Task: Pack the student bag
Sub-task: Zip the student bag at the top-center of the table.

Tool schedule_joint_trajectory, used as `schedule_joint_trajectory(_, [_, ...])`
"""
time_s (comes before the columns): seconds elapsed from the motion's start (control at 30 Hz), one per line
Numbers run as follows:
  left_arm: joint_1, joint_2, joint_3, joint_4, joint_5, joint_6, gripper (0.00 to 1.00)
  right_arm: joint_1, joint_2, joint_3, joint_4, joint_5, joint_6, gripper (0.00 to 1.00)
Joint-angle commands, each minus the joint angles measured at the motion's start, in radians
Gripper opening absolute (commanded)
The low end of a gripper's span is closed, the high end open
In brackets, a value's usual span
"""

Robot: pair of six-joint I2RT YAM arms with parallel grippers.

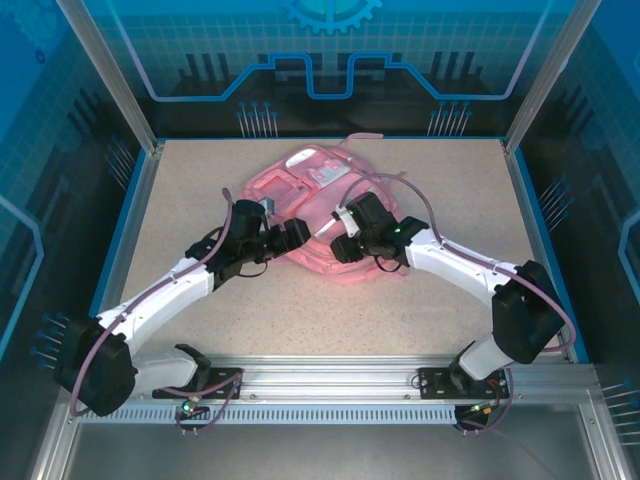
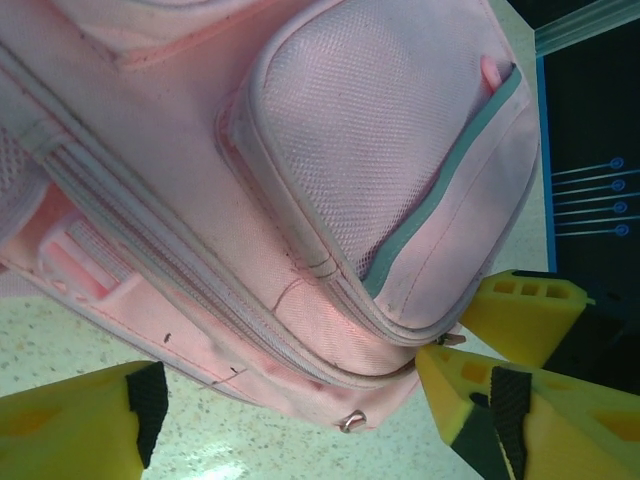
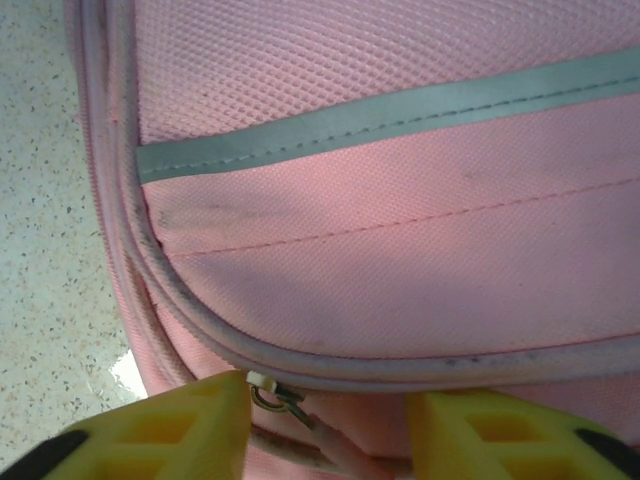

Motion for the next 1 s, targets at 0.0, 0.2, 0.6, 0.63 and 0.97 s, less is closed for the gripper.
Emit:
schedule_joint_trajectory(0.0, [0.008, 0.023, 0.000, 0.043, 0.054, -0.067, 0.80, -0.008, 0.013, 0.031, -0.030, -0.041, -0.029, 0.37])
schedule_joint_trajectory(0.2, [0.008, 0.096, -0.010, 0.177, 0.134, -0.165, 0.66, -0.008, 0.023, 0.028, -0.057, 0.003, -0.023, 0.30])
schedule_joint_trajectory(0.6, [0.005, 0.224, -0.004, 0.301, 0.133, -0.270, 0.51, -0.008, 0.026, 0.020, -0.067, 0.024, -0.017, 0.37])
schedule_joint_trajectory(0.63, [0.005, 0.231, 0.000, 0.303, 0.128, -0.271, 0.49, -0.008, 0.023, 0.017, -0.069, 0.024, -0.018, 0.40])
schedule_joint_trajectory(0.97, [0.006, 0.260, 0.019, 0.260, 0.076, -0.256, 0.30, -0.008, 0.035, 0.018, -0.084, 0.013, -0.026, 0.30])
